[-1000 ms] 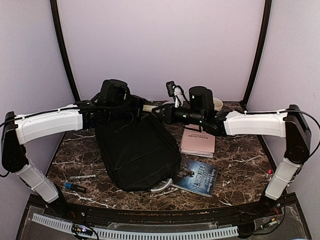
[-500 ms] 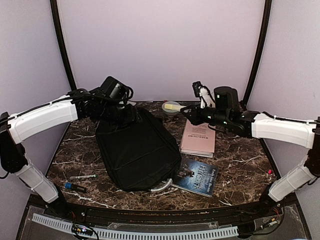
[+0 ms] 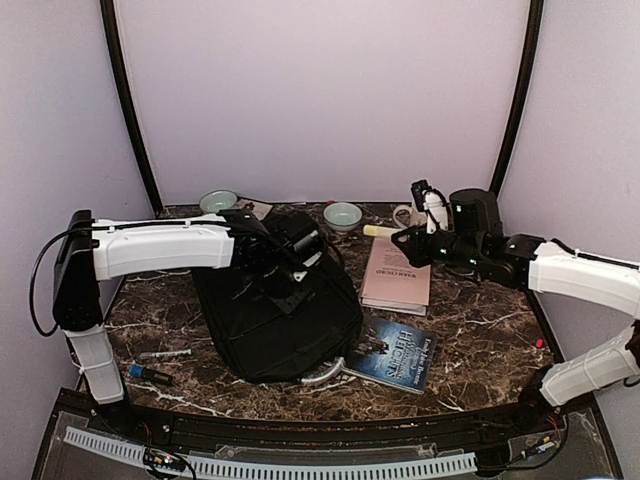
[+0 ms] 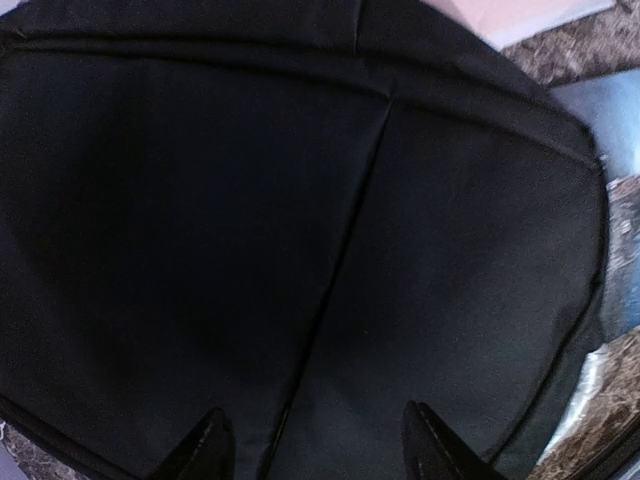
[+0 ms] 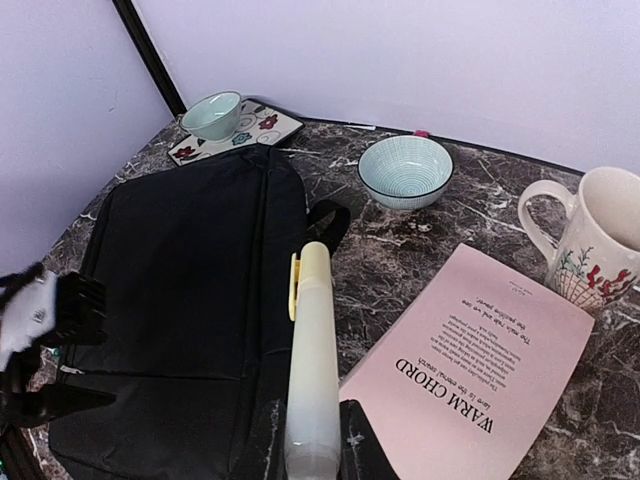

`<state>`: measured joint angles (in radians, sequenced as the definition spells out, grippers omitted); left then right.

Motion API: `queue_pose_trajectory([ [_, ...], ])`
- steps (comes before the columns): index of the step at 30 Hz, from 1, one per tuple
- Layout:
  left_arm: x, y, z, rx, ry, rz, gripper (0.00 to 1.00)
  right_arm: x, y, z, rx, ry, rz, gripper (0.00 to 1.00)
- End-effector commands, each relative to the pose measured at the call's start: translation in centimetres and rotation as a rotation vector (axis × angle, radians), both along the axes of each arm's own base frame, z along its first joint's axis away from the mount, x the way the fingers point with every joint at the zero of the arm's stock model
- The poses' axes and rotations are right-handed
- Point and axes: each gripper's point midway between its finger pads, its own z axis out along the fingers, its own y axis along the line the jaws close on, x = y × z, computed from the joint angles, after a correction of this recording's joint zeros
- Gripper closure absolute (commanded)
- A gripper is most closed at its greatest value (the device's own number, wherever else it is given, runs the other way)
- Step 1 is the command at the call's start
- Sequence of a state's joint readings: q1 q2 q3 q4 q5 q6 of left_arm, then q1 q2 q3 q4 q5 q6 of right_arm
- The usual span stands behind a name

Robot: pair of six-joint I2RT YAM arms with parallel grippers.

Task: Pack the student bag
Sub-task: Pick up the lower front pocket of the student bag.

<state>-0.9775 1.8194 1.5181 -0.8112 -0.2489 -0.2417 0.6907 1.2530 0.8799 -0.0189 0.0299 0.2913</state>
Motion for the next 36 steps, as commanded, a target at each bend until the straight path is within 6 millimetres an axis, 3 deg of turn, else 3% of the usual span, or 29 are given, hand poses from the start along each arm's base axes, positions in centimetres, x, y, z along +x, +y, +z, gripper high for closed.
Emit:
queue_pose_trajectory([
  [1,-0.6,0.9,-1.7,0.11,0.052,-0.105,0.38,-0.1,-1.3,-0.3,0.015,0.021,-0.059,1.0],
  [6,0.0,0.0,-2.3,0.107,0.036,-0.135,0.33,-0.4,-1.8,-0.6,0.01,0.04,-0.077,1.0],
  [22,1.5,5.5,-5.2,0.427,-0.047,-0.069,0.36,-0.6,-2.1,-1.0,0.022,0.065,-0.093,1.0],
  [27,1.3,5.4,-6.4,0.434,-0.023,-0.083,0.36,-0.4,-1.7,-1.1,0.021,0.076,-0.087,1.0],
  [33,1.3,3.9,-6.5,0.407,-0.048,-0.088,0.36,-0.1,-1.4,-1.2,0.021,0.085,-0.084,1.0],
  [36,2.1,4.8,-6.2,0.488,-0.114,-0.046,0.4,0.0,-1.3,-1.2,0.023,0.089,-0.086,1.0],
])
